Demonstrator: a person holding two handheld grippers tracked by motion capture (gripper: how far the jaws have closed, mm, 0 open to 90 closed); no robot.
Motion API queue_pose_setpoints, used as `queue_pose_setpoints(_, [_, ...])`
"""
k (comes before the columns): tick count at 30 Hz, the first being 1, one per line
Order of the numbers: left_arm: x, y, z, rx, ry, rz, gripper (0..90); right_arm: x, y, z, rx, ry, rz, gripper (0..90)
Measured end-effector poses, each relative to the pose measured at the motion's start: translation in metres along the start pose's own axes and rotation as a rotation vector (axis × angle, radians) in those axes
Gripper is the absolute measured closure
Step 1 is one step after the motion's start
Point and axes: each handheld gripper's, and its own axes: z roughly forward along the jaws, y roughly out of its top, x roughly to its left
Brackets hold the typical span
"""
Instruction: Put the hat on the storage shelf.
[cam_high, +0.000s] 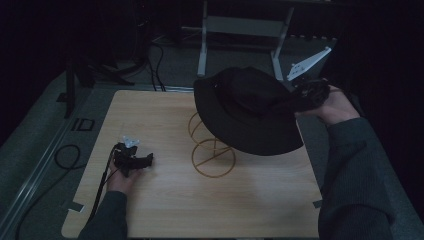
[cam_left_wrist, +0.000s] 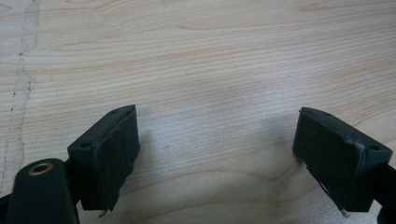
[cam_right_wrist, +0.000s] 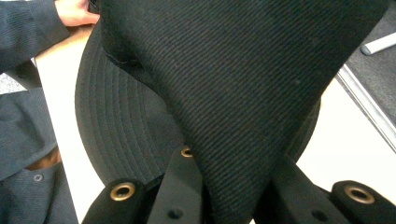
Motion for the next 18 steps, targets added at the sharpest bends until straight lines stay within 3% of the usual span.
queue_pose_setpoints(18, [0.0, 0.0, 0.0, -0.001, -0.002, 0.002, 14.8, 0.004, 0.012, 0.012, 0.018, 0.021, -0.023, 86.8])
